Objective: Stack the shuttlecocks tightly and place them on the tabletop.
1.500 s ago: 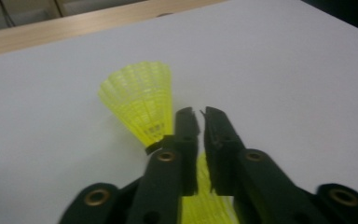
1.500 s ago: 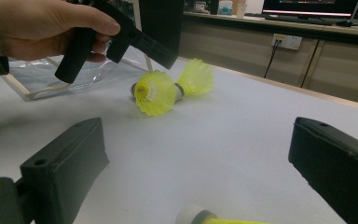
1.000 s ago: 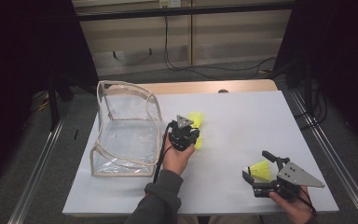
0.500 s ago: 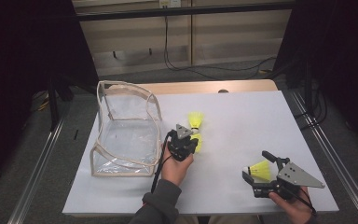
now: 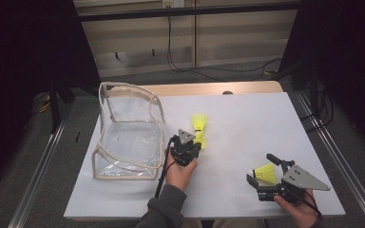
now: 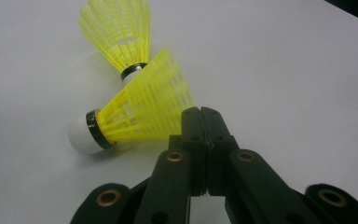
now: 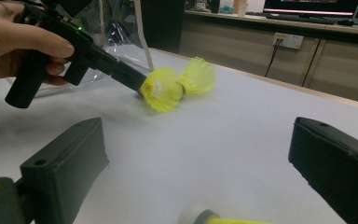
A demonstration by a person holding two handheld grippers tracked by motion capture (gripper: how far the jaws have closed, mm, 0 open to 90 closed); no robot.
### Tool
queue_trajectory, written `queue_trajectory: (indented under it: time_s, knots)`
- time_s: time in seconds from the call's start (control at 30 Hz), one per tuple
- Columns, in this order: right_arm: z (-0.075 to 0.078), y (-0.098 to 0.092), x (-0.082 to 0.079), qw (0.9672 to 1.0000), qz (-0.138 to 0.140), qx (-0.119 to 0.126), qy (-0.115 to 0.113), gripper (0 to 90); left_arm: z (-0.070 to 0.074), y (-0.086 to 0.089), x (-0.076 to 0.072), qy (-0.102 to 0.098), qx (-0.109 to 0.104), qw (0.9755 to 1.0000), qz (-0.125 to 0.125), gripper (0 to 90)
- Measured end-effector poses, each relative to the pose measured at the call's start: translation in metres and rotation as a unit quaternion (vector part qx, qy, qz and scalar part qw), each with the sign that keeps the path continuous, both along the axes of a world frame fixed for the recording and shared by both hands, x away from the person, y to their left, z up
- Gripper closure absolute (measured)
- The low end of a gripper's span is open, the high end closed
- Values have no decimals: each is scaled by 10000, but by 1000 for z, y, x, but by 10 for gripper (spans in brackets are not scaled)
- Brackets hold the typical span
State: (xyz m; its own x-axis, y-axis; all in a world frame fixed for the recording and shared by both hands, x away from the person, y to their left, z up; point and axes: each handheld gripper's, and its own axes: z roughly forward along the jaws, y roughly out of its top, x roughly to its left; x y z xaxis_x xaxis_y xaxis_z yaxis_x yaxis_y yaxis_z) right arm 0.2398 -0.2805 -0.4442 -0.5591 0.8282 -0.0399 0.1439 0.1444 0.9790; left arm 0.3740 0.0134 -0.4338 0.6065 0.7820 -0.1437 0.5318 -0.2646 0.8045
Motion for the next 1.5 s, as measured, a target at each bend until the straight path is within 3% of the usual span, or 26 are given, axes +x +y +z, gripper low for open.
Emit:
queue_trajectory:
  time_s: [0.37,0.67,0.73,0.77,0.87,1.17,1.5]
  knots:
    - [0,0,0,10000,2,11,-9,33,-2,-1,4,27,41,10000,26,888]
    - [0,0,0,10000,-3,8,-14,33,-5,-2,-1,100,148,9998,-42,886]
    - [1,0,-1,10000,17,4,-23,33,-8,-4,-2,124,55,9999,32,885]
    - [1,0,0,10000,18,-7,-30,33,-8,-3,-1,137,209,9997,-55,885]
    - [0,0,0,10000,-4,14,-10,33,-9,-3,0,147,241,9996,-86,883]
    - [1,0,0,10000,-4,13,-20,33,-5,-9,5,88,155,9998,-29,883]
    - [1,0,0,10000,-2,11,-21,33,-4,-13,4,123,154,9997,-134,876]
